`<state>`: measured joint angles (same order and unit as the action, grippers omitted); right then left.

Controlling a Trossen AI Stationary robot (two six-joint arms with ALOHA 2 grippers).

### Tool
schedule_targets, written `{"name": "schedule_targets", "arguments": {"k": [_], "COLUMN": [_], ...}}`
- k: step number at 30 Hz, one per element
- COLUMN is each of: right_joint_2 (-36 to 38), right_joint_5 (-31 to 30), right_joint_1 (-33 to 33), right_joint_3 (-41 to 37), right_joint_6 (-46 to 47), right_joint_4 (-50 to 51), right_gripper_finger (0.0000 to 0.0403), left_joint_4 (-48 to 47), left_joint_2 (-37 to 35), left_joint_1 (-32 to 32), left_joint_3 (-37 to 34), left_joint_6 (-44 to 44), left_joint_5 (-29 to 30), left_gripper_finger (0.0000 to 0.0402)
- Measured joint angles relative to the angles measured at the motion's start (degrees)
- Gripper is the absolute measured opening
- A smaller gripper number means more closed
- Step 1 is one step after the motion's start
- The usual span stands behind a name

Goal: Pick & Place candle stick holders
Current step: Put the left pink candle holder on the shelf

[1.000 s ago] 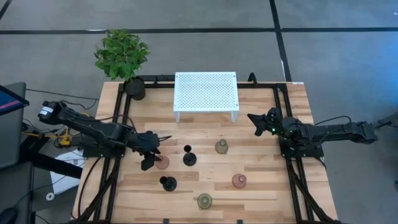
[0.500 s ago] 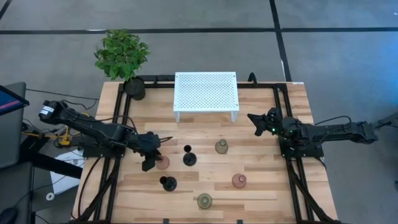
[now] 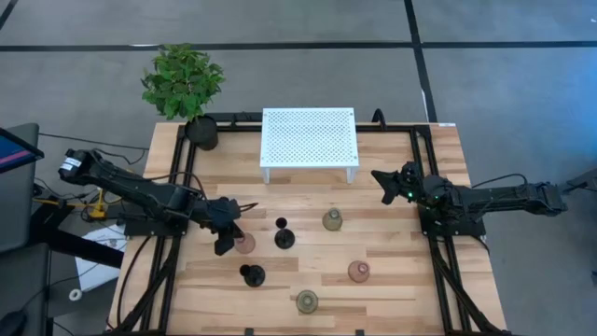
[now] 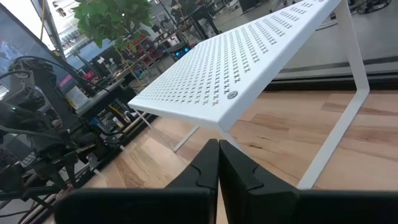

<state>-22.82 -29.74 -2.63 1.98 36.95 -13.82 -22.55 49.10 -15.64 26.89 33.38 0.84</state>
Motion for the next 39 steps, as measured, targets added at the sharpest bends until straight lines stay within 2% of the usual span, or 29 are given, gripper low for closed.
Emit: {"name": "schedule_targets", "arguments": {"k": [7, 16, 26, 39], "right_joint_2": [0.01, 0.01, 0.01, 0.01], "right_joint_5": [-0.11, -0.11, -0.11, -0.10], "right_joint_1": [0.00, 0.00, 0.00, 0.00], "right_joint_3": [0.00, 0.00, 0.00, 0.00], "right_joint_6": [0.00, 0.02, 0.02, 0.05], "right_joint_4": [0.00, -0.02, -0.02, -0.02], "right_gripper_finger": [0.0000, 0.0000, 0.0000, 0.0000], "left_joint_4": [-1.74, -10.44, -11.72, -20.85], "left_joint_2": [0.18, 0.22, 0.15, 0.14], "left_joint_1": [0.00, 0.02, 0.04, 1.18], "left_joint_3": [2.76, 7.90, 12.76, 20.68], "left_joint_6": [0.50, 2.90, 2.93, 3.13], "left_joint_5": [0.88, 1.58, 2.65, 5.08], "left_gripper_finger": [0.0031, 0.0022, 0.0022, 0.0022]}}
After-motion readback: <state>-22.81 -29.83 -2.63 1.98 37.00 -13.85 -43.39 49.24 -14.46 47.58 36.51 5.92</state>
